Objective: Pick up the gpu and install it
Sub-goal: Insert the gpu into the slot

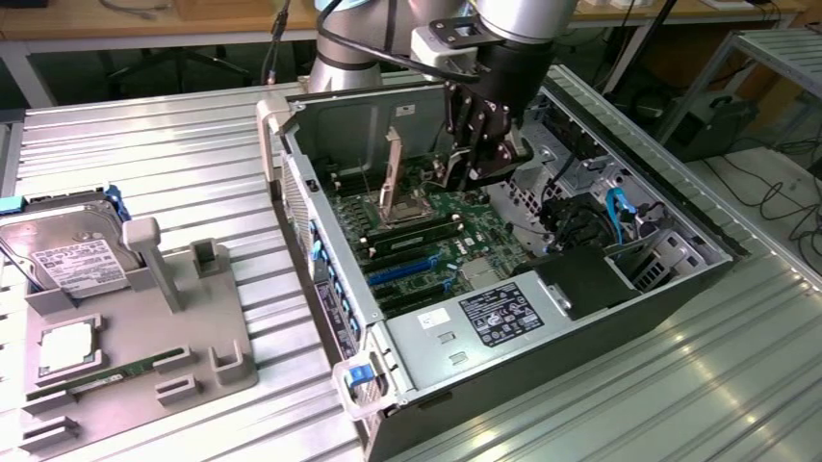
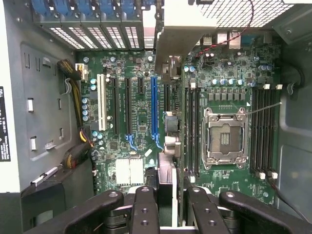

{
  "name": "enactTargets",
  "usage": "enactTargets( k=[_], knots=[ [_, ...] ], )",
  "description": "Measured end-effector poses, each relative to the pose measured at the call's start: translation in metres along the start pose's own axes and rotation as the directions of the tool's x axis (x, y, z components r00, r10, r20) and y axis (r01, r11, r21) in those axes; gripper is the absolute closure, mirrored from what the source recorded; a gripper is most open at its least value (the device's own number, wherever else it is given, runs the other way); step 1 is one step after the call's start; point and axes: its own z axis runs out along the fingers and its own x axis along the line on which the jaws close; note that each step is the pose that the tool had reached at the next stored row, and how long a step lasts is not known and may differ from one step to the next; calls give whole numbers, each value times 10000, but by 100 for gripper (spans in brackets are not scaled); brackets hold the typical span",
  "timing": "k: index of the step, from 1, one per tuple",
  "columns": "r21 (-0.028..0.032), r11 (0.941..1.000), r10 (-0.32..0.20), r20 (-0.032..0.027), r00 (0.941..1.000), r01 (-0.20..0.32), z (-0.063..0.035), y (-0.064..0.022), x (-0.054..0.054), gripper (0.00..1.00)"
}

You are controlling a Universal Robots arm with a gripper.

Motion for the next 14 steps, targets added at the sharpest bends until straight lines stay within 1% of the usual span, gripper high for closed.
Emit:
enactTargets(
  k=[2, 3, 4, 5, 6, 8, 9, 10, 11, 12, 13, 14],
  knots=[
    [-15, 10000, 1, -2, 10000, -1, 34, 0, 1, 72],
    [-34, 10000, 4, -48, 10000, -4, 39, 0, 1, 72],
    [-55, 10000, 7, -154, 9999, -8, 46, 0, 1, 72],
    [-102, 9999, 8, -193, 9998, -10, 59, 0, 2, 72],
    [-131, 9999, 10, -195, 9998, -12, 84, 5, 2, 72],
    [-142, 9999, 8, -197, 9998, -11, 121, 6, 2, 72],
    [-194, 9998, 7, -208, 9998, -11, 126, 6, 3, 72],
    [-292, 9996, 8, -222, 9998, -14, 130, 6, 3, 72],
    [-341, 9994, 8, -252, 9997, -16, 133, 7, 3, 72],
    [-372, 9993, 9, -278, 9996, -19, 140, 7, 3, 72],
    [-402, 9992, 11, -284, 9996, -22, 155, 7, 2, 72],
    [-416, 9991, 12, -290, 9996, -24, 170, 7, 3, 72]
  ],
)
